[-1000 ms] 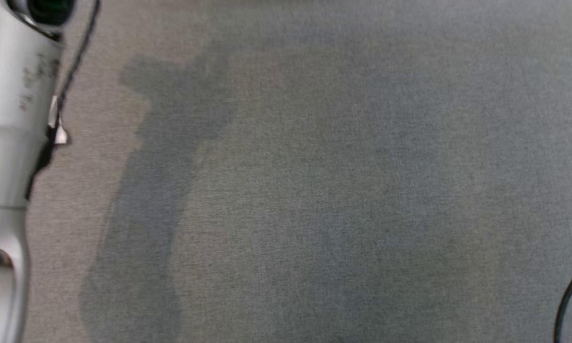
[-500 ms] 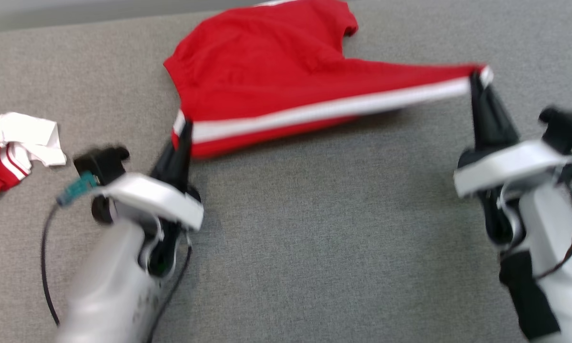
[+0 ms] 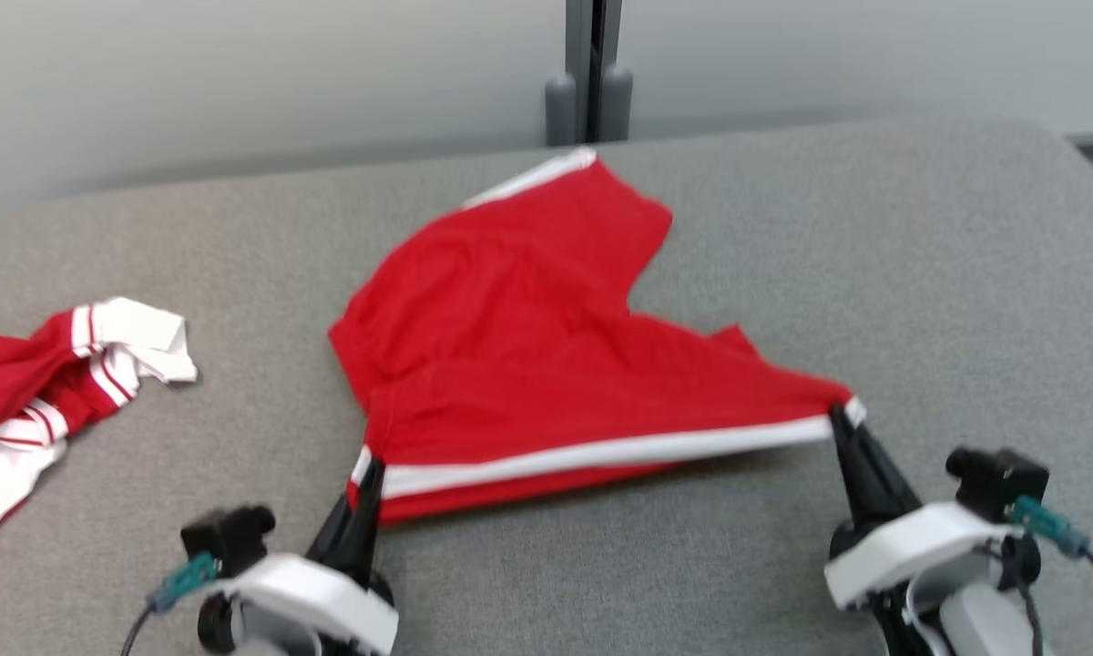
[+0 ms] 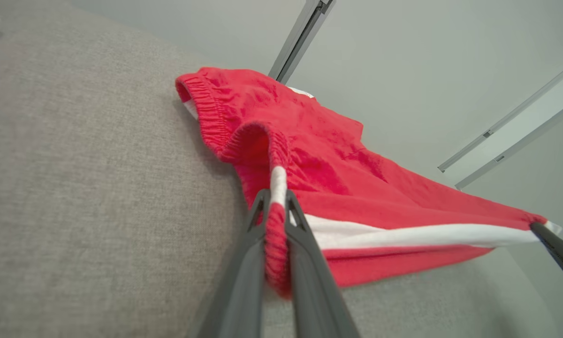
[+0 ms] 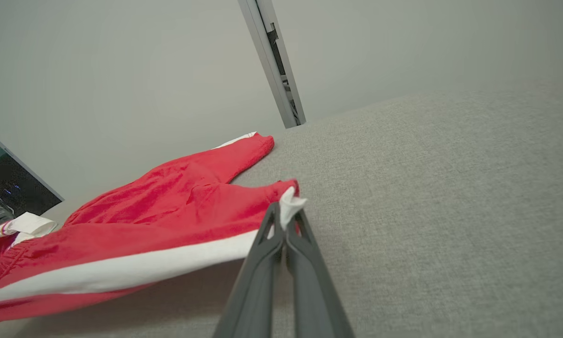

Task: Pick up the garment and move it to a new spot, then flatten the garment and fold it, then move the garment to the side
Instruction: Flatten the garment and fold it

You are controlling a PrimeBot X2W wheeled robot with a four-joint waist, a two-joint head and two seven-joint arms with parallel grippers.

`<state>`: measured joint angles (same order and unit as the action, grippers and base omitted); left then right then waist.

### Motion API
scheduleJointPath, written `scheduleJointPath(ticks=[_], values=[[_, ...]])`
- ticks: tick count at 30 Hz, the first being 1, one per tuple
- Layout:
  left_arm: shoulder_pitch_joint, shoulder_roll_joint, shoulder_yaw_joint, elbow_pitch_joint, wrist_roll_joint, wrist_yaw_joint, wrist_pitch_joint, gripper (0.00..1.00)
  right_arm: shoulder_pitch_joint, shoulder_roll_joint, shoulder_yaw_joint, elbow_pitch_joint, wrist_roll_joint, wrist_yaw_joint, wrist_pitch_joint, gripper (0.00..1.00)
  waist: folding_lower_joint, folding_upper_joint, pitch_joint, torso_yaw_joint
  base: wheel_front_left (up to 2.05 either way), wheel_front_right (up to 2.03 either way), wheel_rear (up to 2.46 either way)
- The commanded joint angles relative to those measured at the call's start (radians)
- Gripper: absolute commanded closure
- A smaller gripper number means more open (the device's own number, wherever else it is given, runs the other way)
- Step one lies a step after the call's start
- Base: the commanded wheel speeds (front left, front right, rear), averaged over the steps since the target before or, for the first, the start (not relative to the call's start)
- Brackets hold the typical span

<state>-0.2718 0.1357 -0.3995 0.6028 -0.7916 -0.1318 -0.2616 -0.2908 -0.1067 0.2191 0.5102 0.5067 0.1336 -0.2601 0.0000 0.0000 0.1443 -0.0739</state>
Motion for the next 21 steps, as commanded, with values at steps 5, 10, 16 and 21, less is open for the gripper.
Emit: scheduleJointPath(ticks=[5,10,16,21], values=[[0.155,-0.008,0.061,-0.058,0.018,0.003,-0.005,1.0,0.104,-0.009,0.008,-0.001,0.024,-0.005,-0.008,1.0,0.0,0.0,-0.144,0.015,0.0,0.0,0.0],[0.268,-0.017,0.078,-0.11,0.042,0.003,-0.005,1.0,0.182,-0.016,-0.006,-0.029,0.036,-0.005,-0.008,1.0,0.0,0.0,-0.188,0.03,0.0,0.0,0.0],[0.333,-0.025,0.066,-0.194,0.045,0.002,-0.005,1.0,0.227,-0.043,0.009,-0.083,0.034,-0.004,-0.008,1.0,0.0,0.0,-0.184,0.068,0.0,0.0,0.0],[0.272,-0.034,0.058,-0.218,0.04,0.002,-0.005,1.0,0.127,-0.056,0.028,-0.058,0.021,-0.004,-0.007,1.0,0.0,0.0,-0.142,0.119,0.0,0.0,0.0]])
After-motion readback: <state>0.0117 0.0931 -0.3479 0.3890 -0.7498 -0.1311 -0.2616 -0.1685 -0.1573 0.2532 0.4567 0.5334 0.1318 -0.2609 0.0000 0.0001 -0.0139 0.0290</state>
